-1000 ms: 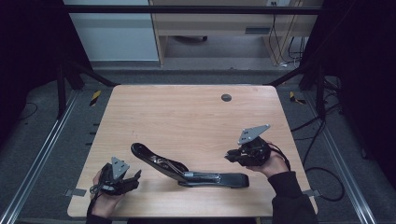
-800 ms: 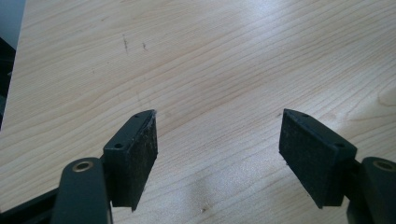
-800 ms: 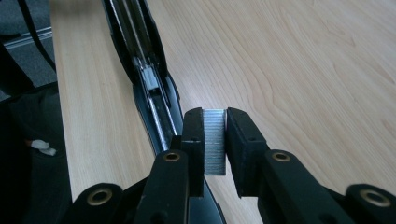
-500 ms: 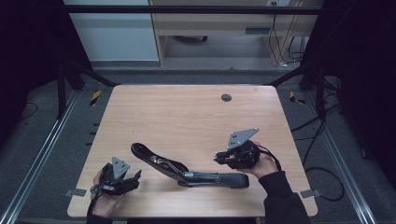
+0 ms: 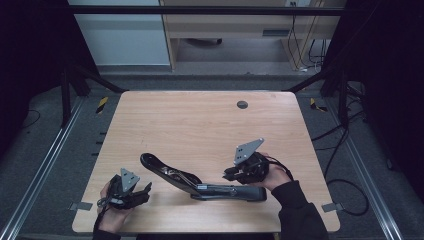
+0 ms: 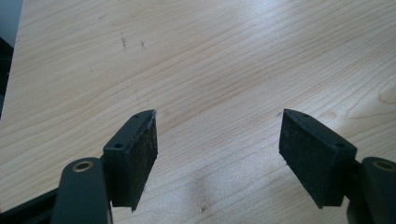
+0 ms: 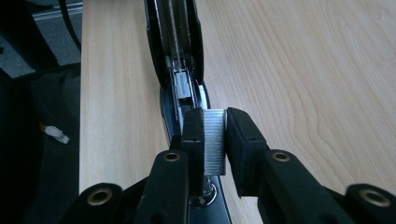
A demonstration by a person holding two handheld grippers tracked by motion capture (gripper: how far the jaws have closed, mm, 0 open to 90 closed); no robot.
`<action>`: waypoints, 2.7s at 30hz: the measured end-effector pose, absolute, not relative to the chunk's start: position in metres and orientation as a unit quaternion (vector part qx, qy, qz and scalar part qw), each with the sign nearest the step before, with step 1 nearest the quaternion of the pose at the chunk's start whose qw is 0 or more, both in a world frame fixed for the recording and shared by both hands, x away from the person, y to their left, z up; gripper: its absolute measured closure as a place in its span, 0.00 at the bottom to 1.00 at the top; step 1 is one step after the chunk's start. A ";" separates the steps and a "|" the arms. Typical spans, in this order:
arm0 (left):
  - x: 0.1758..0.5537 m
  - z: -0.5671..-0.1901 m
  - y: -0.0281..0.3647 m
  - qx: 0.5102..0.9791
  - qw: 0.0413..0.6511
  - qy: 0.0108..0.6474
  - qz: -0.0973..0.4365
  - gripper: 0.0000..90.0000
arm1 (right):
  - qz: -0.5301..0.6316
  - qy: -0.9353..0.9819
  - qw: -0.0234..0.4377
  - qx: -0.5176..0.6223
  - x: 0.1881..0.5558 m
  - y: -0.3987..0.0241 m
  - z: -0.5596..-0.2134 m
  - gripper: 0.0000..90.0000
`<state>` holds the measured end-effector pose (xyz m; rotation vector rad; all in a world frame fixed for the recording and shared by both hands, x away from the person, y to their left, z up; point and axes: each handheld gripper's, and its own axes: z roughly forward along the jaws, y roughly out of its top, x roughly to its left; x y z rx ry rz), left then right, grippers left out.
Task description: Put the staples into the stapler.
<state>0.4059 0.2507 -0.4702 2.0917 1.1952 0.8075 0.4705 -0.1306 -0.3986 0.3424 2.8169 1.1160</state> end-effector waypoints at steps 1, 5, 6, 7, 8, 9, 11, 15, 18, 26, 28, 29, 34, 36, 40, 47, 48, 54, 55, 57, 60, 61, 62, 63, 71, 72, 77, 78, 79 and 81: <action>0.406 -0.470 0.251 0.786 0.296 0.449 0.303 0.30 | 0.365 0.923 0.043 0.111 0.471 -0.129 -0.399 0.86; 0.406 -0.470 0.251 0.786 0.297 0.450 0.303 0.30 | 0.362 0.926 0.037 0.103 0.472 -0.124 -0.402 0.86; 0.406 -0.470 0.251 0.786 0.296 0.450 0.303 0.30 | 0.360 0.927 0.035 0.099 0.473 -0.123 -0.402 0.86; 0.406 -0.470 0.251 0.786 0.296 0.449 0.303 0.30 | 0.357 0.928 0.035 0.096 0.473 -0.123 -0.403 0.86; 0.406 -0.470 0.251 0.787 0.296 0.449 0.303 0.30 | 0.357 0.928 0.034 0.095 0.474 -0.122 -0.404 0.86; 0.406 -0.470 0.251 0.787 0.296 0.449 0.303 0.30 | 0.354 0.930 0.035 0.093 0.474 -0.121 -0.404 0.87; 0.406 -0.470 0.251 0.787 0.296 0.449 0.303 0.30 | 0.355 0.930 0.034 0.090 0.474 -0.120 -0.405 0.86; 0.406 -0.471 0.251 0.787 0.295 0.449 0.303 0.30 | 0.357 0.930 0.033 0.081 0.474 -0.119 -0.407 0.87; 0.406 -0.471 0.251 0.788 0.295 0.449 0.302 0.30 | 0.355 0.931 0.032 0.079 0.475 -0.117 -0.409 0.86; 0.406 -0.471 0.251 0.788 0.294 0.449 0.302 0.30 | 0.346 0.935 0.025 0.077 0.479 -0.115 -0.414 0.86; 0.406 -0.471 0.251 0.788 0.294 0.449 0.302 0.30 | 0.343 0.936 0.021 0.074 0.479 -0.114 -0.415 0.86; 0.406 -0.471 0.251 0.788 0.294 0.449 0.302 0.30 | 0.343 0.936 0.021 0.074 0.479 -0.114 -0.415 0.86; 0.406 -0.471 0.251 0.788 0.294 0.449 0.302 0.30 | 0.332 0.940 0.015 0.076 0.481 -0.112 -0.418 0.86; 0.406 -0.471 0.251 0.788 0.293 0.449 0.302 0.30 | 0.330 0.941 0.014 0.070 0.482 -0.111 -0.420 0.86; 0.406 -0.471 0.251 0.788 0.293 0.449 0.302 0.30 | 0.326 0.943 0.010 0.065 0.482 -0.109 -0.422 0.86; 0.406 -0.471 0.251 0.788 0.294 0.449 0.301 0.30 | 0.320 0.946 0.006 0.056 0.483 -0.105 -0.426 0.86; 0.406 -0.471 0.251 0.788 0.294 0.449 0.301 0.30 | 0.317 0.947 0.005 0.054 0.483 -0.104 -0.426 0.86; 0.407 -0.471 0.251 0.789 0.293 0.449 0.300 0.30 | 0.311 0.949 0.000 0.054 0.483 -0.102 -0.429 0.86; 0.407 -0.471 0.251 0.789 0.293 0.449 0.300 0.30 | 0.311 0.949 0.000 0.053 0.483 -0.102 -0.429 0.86; 0.407 -0.472 0.251 0.789 0.292 0.449 0.300 0.30 | 0.308 0.950 0.000 0.051 0.483 -0.102 -0.429 0.86; 0.407 -0.472 0.251 0.790 0.291 0.448 0.300 0.30 | 0.307 0.951 0.000 0.046 0.483 -0.101 -0.430 0.86; 0.407 -0.472 0.251 0.790 0.292 0.448 0.300 0.30 | 0.307 0.951 0.000 0.043 0.483 -0.101 -0.431 0.86; 0.407 -0.472 0.251 0.790 0.292 0.449 0.300 0.30 | 0.304 0.952 0.001 0.042 0.483 -0.100 -0.431 0.86; 0.407 -0.472 0.251 0.789 0.292 0.449 0.300 0.30 | 0.304 0.952 0.001 0.042 0.483 -0.100 -0.431 0.86; 0.407 -0.472 0.251 0.790 0.292 0.449 0.299 0.30 | 0.301 0.953 0.001 0.035 0.482 -0.098 -0.432 0.86; 0.407 -0.472 0.251 0.790 0.292 0.449 0.299 0.30 | 0.301 0.953 0.000 0.035 0.482 -0.098 -0.432 0.86; 0.407 -0.472 0.251 0.790 0.291 0.449 0.299 0.30 | 0.295 0.955 0.000 0.036 0.481 -0.097 -0.433 0.86; 0.407 -0.472 0.251 0.790 0.291 0.449 0.299 0.30 | 0.294 0.955 -0.001 0.033 0.482 -0.097 -0.433 0.86; 0.407 -0.472 0.251 0.790 0.291 0.449 0.299 0.30 | 0.293 0.956 -0.001 0.034 0.481 -0.097 -0.433 0.87; 0.407 -0.472 0.251 0.790 0.291 0.450 0.299 0.30 | 0.295 0.955 -0.001 0.031 0.482 -0.097 -0.434 0.87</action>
